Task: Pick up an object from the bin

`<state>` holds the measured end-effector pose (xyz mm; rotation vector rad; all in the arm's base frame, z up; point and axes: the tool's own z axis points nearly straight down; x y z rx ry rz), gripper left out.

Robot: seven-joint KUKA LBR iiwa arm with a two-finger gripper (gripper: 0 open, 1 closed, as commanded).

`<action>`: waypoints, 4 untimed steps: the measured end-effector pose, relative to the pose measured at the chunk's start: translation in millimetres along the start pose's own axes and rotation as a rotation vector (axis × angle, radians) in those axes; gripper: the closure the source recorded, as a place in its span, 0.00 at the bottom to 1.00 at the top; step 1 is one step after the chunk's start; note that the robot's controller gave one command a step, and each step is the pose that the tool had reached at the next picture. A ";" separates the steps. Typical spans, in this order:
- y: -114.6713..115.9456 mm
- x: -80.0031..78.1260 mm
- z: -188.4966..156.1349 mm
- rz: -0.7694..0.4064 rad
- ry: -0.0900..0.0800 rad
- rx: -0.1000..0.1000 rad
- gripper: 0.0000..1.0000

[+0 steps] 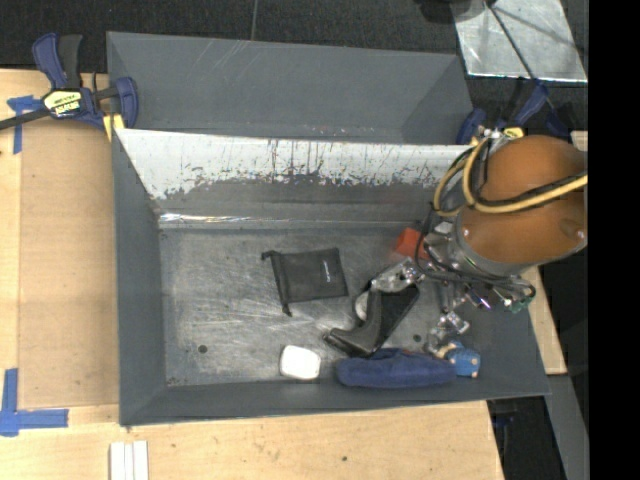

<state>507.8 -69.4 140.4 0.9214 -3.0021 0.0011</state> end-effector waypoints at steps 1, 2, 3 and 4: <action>64.0 -48.0 55.1 -0.302 0.002 0.003 0.00; 60.8 -45.8 54.4 -0.297 0.008 0.006 1.00; 85.3 -56.2 -6.3 -0.529 -0.003 -0.001 1.00; 56.5 -55.7 -112.7 -0.521 -0.004 0.004 1.00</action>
Offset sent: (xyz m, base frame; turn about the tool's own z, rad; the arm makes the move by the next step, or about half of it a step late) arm 0.0023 0.0818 -0.0579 -0.3049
